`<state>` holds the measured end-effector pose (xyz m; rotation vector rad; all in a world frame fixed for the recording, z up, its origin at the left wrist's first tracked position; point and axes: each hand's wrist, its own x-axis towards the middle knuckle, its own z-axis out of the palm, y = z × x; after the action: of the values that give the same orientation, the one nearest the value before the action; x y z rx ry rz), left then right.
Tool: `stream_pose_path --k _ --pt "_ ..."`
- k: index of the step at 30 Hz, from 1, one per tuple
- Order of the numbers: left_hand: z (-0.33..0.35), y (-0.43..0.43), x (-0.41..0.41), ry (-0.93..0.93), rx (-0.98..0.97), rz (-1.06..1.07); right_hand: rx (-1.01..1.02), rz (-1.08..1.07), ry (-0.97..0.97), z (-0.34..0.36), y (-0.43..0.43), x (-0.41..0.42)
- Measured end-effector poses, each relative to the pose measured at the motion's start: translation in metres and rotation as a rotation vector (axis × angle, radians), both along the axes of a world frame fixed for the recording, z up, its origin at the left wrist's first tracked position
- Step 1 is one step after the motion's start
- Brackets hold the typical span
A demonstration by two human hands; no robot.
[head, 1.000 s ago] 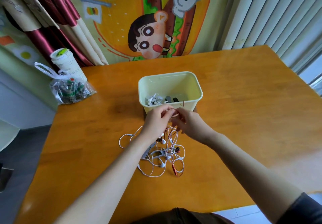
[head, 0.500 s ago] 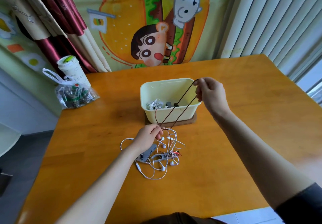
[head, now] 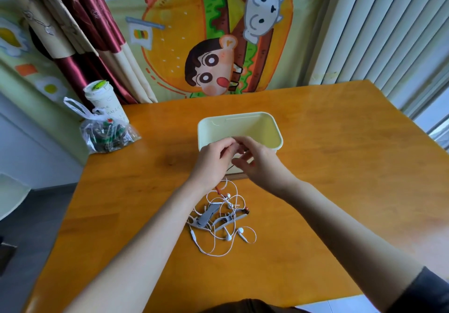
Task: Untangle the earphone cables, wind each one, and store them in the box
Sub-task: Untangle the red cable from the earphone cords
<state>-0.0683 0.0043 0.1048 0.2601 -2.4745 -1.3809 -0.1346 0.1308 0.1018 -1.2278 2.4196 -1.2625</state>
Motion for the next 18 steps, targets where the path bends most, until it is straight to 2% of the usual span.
stream_pose_path --k 2,5,9,13,16,18 --pt "-0.006 -0.003 0.002 -0.028 -0.018 -0.014 0.026 0.005 -0.072 0.002 -0.001 -0.001" --pt "-0.025 -0.009 0.009 -0.118 -0.008 -0.009 0.039 -0.125 -0.106 -0.002 0.007 -0.01" --pt "-0.061 -0.018 0.022 -0.328 0.029 -0.009 0.118 -0.33 -0.148 -0.019 0.025 -0.024" --pt "-0.085 -0.018 0.032 -0.525 -0.04 -0.084 0.21 -0.52 -0.168 -0.044 0.041 -0.032" --pt "-0.085 -0.016 0.033 -0.515 -0.039 -0.116 0.395 -0.634 -0.154 -0.058 0.051 -0.035" --pt "-0.078 -0.013 0.033 -0.467 -0.041 -0.134 0.61 -0.582 -0.049 -0.061 0.057 -0.034"
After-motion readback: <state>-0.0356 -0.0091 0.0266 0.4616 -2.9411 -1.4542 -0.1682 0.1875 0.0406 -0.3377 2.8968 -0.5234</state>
